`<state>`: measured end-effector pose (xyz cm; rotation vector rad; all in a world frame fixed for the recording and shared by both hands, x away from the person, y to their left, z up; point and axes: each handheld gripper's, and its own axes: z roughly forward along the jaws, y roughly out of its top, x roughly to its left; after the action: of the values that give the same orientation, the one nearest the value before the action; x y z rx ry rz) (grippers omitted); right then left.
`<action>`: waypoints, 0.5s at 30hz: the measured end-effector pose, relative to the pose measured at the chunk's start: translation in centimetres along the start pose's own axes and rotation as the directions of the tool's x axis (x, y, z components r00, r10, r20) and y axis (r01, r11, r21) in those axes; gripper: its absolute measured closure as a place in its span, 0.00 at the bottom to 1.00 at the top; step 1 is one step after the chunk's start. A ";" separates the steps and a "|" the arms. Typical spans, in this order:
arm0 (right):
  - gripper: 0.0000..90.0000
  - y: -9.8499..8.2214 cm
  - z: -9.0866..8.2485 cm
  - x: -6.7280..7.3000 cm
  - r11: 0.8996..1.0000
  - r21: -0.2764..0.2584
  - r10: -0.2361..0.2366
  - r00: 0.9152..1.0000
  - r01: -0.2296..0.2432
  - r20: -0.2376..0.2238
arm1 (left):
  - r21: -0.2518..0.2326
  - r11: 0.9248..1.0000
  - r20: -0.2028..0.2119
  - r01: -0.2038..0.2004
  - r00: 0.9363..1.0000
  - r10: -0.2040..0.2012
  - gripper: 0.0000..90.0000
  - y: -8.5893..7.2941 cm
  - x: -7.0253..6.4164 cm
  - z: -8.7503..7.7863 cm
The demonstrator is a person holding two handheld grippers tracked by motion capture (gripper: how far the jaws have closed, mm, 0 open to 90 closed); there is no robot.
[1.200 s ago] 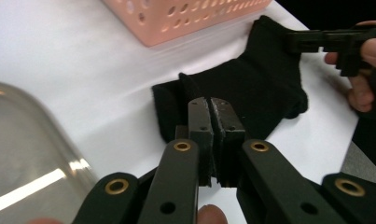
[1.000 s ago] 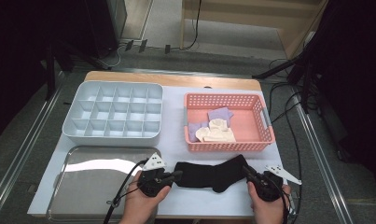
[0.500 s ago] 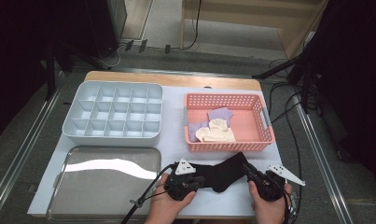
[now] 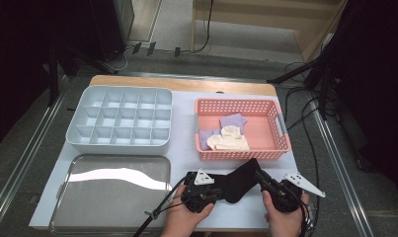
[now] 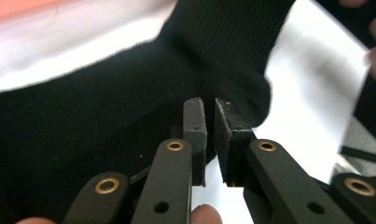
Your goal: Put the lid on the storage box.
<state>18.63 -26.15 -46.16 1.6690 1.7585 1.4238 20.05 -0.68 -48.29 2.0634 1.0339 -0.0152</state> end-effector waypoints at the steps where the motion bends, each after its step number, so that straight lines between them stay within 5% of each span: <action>1: 0.83 0.0 0.0 0.2 1.000 -0.002 -0.006 1.000 0.006 -0.005 | 0.006 1.000 -0.002 0.004 1.000 -0.004 0.96 0.1 0.1 0.0; 8: 0.83 0.0 0.0 3.4 0.998 -0.010 -0.059 0.997 0.059 -0.059 | -0.049 0.999 0.017 -0.016 1.000 0.017 0.91 0.2 0.3 -2.3; 15: 0.83 -0.7 0.9 6.9 0.995 -0.007 -0.100 0.990 0.100 -0.100 | -0.152 0.988 -0.026 0.013 1.000 -0.017 0.91 -0.5 3.1 -7.2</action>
<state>17.16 -19.51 -44.46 1.5097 1.8659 1.4866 19.46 6.35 -44.85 1.9230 1.0350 0.0820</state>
